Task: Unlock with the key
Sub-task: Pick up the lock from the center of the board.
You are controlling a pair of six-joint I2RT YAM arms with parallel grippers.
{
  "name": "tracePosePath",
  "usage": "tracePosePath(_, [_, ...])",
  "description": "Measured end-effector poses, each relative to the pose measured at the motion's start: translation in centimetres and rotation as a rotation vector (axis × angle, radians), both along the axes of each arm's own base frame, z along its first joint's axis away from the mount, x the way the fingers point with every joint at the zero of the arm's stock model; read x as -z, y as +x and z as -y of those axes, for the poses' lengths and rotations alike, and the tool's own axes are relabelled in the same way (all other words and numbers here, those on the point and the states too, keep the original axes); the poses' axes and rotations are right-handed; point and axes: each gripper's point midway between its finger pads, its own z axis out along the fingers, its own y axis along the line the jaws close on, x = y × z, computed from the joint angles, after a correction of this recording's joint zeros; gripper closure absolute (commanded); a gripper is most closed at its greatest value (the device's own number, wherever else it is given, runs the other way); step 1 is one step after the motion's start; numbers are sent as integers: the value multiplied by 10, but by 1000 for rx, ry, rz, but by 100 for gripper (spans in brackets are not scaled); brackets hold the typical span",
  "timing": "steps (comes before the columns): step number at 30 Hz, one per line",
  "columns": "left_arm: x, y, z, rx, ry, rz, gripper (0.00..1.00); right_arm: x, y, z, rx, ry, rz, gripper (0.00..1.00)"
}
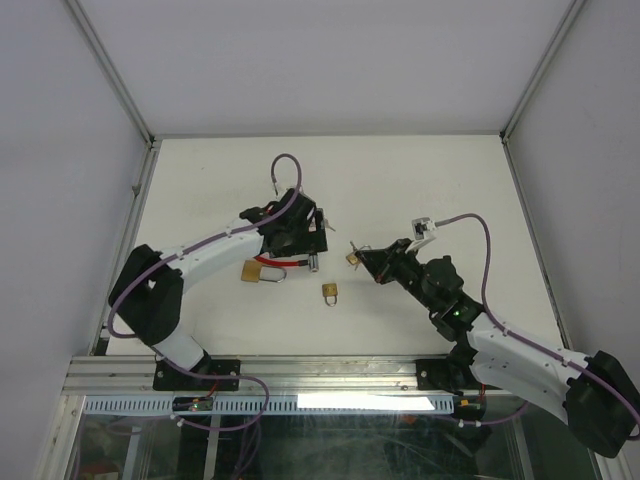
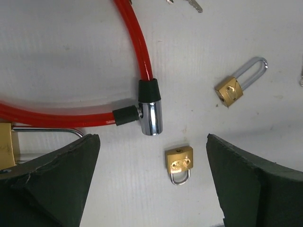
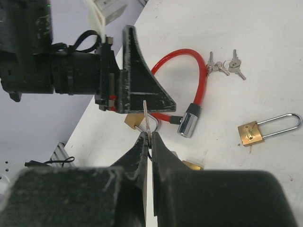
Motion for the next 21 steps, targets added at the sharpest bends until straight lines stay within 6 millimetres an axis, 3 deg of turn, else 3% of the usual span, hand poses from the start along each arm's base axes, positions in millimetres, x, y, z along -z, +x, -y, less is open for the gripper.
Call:
tracePosePath(9, [44, 21, 6, 20, 208, -85, 14, 8, 2, 6, 23, -47, 2, 100])
tracePosePath(21, [63, 42, 19, 68, 289, -111, 32, 17, 3, 10, 39, -79, -4, 100])
